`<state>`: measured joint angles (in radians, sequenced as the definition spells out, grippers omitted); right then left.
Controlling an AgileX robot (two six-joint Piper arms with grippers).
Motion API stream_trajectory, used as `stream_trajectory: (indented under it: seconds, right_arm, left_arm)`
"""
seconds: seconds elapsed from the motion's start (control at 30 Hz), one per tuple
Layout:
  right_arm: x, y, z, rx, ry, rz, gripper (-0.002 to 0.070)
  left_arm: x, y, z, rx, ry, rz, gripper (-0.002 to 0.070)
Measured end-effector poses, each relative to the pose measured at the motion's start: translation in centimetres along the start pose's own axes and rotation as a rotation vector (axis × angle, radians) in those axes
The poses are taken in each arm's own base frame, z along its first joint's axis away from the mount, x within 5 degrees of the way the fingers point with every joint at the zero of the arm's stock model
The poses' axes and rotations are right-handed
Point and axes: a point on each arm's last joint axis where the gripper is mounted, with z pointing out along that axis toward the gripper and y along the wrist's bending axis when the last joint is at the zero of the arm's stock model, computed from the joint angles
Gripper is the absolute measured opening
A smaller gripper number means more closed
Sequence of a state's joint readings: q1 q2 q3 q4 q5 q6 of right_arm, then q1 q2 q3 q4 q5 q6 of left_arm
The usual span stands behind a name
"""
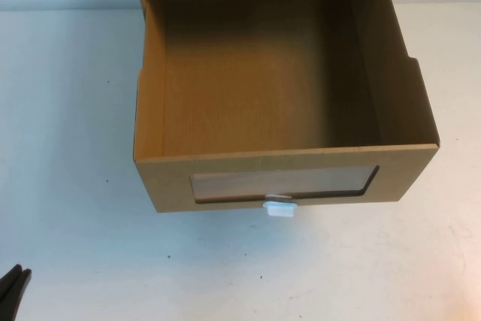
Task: Open the shoe box
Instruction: 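Pull the top drawer of the cardboard box fully open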
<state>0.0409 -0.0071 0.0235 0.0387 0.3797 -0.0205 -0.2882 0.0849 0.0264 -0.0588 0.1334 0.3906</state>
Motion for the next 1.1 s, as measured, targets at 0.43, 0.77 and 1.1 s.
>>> stream_trajectory:
  seconds: [0.43, 0.77, 1.1]
  right_arm:
    - [0.0, 0.0, 0.0, 0.0, 0.0, 0.0, -0.0013]
    - [0.0, 0.0, 0.0, 0.0, 0.002, 0.0, -0.0014]
    - [0.0, 0.0, 0.0, 0.0, 0.004, 0.0, -0.0013]
  left_arm:
    - [1.2, -0.4, -0.1, 0.046, 0.131, 0.018, -0.0005]
    - [2.3, -0.4, -0.3, 0.042, 0.263, 0.033, -0.0005]
    - [2.2, 0.4, -0.9, -0.121, 0.224, 0.001, -0.0005]
